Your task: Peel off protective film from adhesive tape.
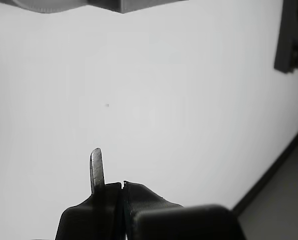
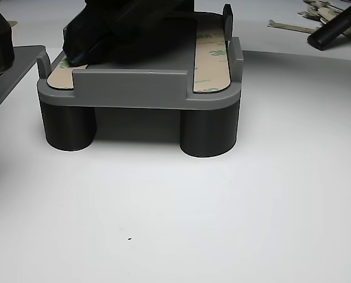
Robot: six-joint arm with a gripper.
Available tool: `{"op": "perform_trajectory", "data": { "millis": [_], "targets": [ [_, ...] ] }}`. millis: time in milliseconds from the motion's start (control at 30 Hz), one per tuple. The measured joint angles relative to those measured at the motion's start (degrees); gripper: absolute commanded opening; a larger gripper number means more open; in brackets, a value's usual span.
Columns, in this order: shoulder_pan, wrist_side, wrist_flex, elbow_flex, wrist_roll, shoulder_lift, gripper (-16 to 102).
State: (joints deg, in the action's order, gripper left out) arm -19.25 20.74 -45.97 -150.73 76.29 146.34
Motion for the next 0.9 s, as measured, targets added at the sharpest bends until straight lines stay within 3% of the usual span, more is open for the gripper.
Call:
{"op": "perform_trajectory", "data": {
  "millis": [100, 300, 900],
  "targets": [
    [-1.1, -0.5, 0.3, 0.4, -2.2, -2.0, -11],
    [-3.5, 2.9, -0.2, 3.6, -3.2, -8.6, -11],
    [-6.1, 2.7, 6.2, 3.4, -5.8, -14.2, -11]
  ]
}}
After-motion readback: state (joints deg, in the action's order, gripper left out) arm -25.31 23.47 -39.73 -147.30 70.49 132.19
